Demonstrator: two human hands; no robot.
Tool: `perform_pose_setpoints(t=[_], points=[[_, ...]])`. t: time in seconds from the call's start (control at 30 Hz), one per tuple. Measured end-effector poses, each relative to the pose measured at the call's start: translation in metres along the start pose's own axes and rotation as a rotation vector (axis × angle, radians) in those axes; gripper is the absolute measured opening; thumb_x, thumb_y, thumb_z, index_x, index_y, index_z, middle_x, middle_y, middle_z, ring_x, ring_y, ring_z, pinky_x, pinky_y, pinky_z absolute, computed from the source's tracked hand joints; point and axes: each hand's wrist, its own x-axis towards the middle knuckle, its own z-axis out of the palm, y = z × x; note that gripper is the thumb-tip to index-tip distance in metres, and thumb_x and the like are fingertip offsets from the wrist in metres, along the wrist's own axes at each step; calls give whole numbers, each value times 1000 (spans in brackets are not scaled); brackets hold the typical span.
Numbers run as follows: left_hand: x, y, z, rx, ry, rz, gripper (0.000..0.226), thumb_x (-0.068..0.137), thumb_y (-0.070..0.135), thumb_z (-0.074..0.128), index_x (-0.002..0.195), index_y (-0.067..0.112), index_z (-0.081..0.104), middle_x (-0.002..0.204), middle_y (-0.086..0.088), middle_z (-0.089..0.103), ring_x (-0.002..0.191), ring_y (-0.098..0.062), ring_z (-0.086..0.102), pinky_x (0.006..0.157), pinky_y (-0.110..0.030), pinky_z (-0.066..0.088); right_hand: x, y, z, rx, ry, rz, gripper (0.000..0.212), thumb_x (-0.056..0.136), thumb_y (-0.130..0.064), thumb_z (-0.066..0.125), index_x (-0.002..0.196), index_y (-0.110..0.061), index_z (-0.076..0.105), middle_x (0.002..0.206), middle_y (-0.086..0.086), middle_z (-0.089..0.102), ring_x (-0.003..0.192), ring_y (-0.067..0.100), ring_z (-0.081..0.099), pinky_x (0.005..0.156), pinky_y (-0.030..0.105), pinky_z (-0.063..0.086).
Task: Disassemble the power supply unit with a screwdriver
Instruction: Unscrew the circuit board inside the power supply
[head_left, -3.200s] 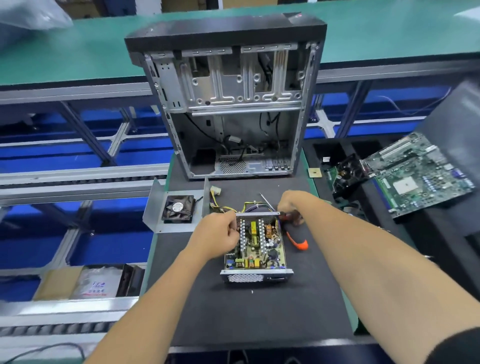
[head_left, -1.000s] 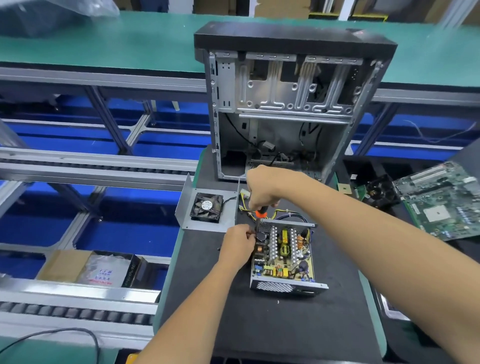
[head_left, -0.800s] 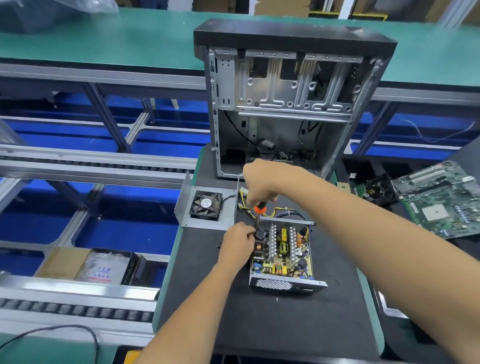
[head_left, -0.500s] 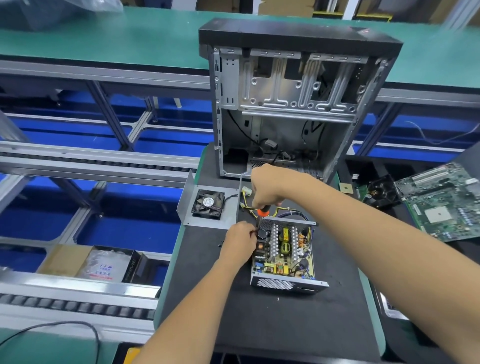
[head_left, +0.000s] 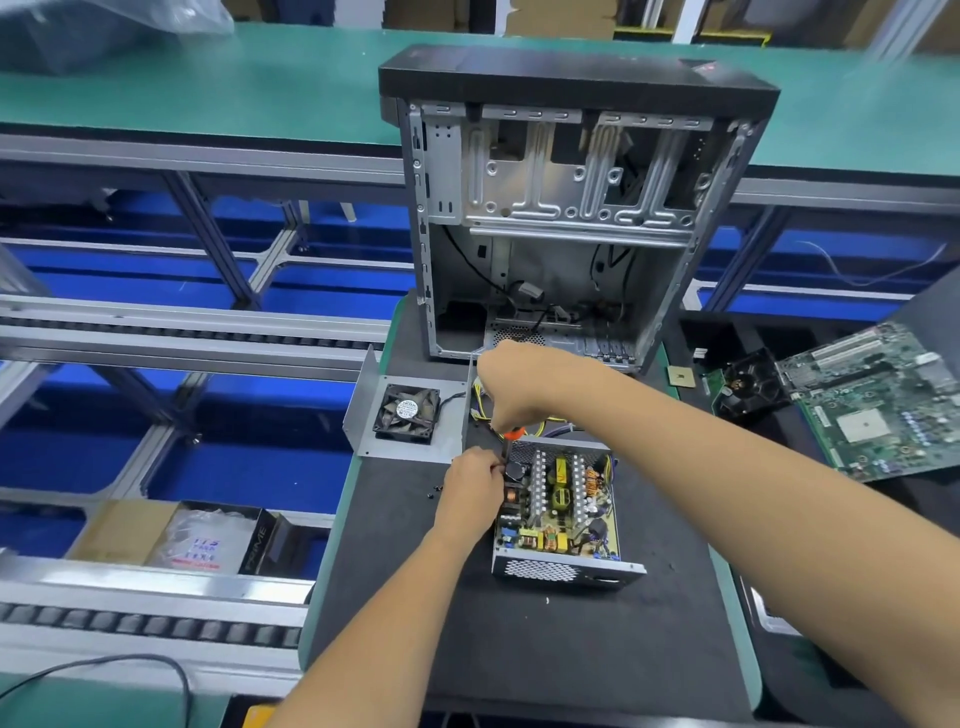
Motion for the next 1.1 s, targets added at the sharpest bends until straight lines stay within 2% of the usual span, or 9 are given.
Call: perform_pose_setpoints(t=[0.17, 0.3, 0.5, 0.67, 0.93, 1.03, 1.1], points=[[0, -1, 2, -30, 10, -19, 21, 93, 7, 51, 102, 5, 69, 103, -7, 63, 87, -14, 54, 76, -21, 39, -2, -1, 2, 27, 4, 54, 29, 76, -9, 58, 58, -11, 35, 58, 5, 37, 48, 18, 33, 42, 23, 26], [1, -4, 3, -41, 22, -26, 22, 92, 6, 51, 105, 6, 70, 106, -7, 65, 93, -16, 57, 81, -22, 42, -5, -4, 2, 99, 35, 152, 27, 78, -6, 55, 59, -11, 37, 56, 4, 38, 45, 16, 33, 38, 23, 27], [2, -3, 7, -30, 32, -37, 22, 93, 7, 52, 108, 5, 69, 109, -7, 65, 96, -17, 58, 83, -21, 41, -9, -10, 5, 69, 28, 108, 29, 80, -4, 58, 60, -11, 37, 57, 4, 39, 46, 15, 34, 38, 24, 26], [3, -1, 3, -32, 38, -53, 18, 92, 9, 56, 100, 8, 71, 97, -5, 70, 81, -11, 55, 73, -21, 41, -11, -5, -2, 56, -6, 82, 28, 79, -4, 56, 59, -11, 36, 60, 5, 37, 48, 14, 35, 39, 25, 29], [5, -2, 1, 55, 19, -2, 14, 90, 9, 57, 90, 5, 70, 91, -7, 66, 79, -15, 56, 68, -22, 41, 0, -7, 1, 144, 36, 203, 26, 73, -2, 58, 59, -12, 39, 55, 3, 42, 47, 16, 38, 40, 24, 34], [5, -1, 1, 57, 14, 2, 14, 90, 8, 56, 93, 6, 70, 91, -5, 66, 82, -18, 59, 69, -22, 41, -4, -6, 4, 143, 69, 172, 27, 73, -2, 59, 60, -11, 38, 58, 4, 41, 48, 16, 38, 40, 24, 32], [5, 1, 0, 45, -19, -20, 14, 90, 8, 56, 84, 10, 68, 78, -1, 62, 75, -20, 57, 62, -22, 40, -9, -8, 10, 131, 92, 105, 29, 76, -3, 59, 62, -12, 35, 64, 4, 38, 54, 17, 40, 41, 25, 29]])
